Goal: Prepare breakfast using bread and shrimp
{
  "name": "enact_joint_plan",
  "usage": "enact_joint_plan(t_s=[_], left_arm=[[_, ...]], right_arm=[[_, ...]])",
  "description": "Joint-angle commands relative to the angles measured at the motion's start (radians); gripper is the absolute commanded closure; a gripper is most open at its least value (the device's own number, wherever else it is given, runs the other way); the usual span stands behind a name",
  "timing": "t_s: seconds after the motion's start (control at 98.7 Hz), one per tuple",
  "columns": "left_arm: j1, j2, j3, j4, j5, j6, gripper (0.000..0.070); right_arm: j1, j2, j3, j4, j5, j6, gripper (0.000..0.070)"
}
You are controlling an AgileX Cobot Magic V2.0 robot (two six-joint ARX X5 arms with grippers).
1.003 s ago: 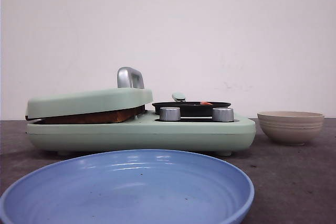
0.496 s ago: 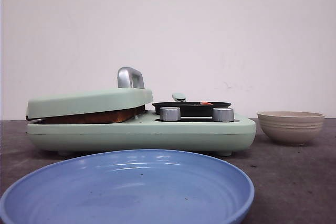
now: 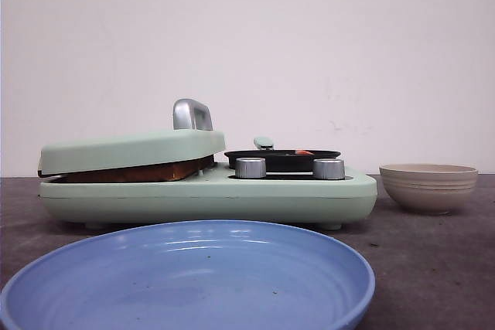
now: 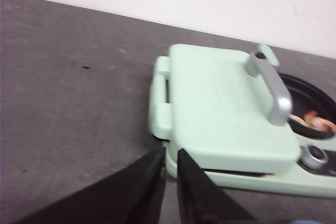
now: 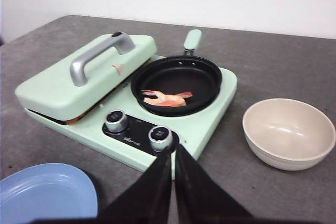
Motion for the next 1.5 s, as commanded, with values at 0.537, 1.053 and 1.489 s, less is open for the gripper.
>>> enact_joint_plan(t_s=[0.537, 1.053, 1.489], left_arm=[[-0.005, 0.001, 0.003, 0.005, 0.011, -0.045, 0.0700], [0.129, -0.073, -0.111, 0.163, 0.149, 0.305, 0.0700], [0.447, -0.278, -0.507, 0.500, 0.459, 0.355, 0.0700]], right_arm=[[0.003, 0.002, 0.006, 0.056, -0.001, 0.013, 0.0700], [0.003, 0.002, 0.006, 0.055, -0.001, 0.013, 0.0700], [0.003, 0.002, 0.006, 0.055, -0.001, 0.013, 0.0700]])
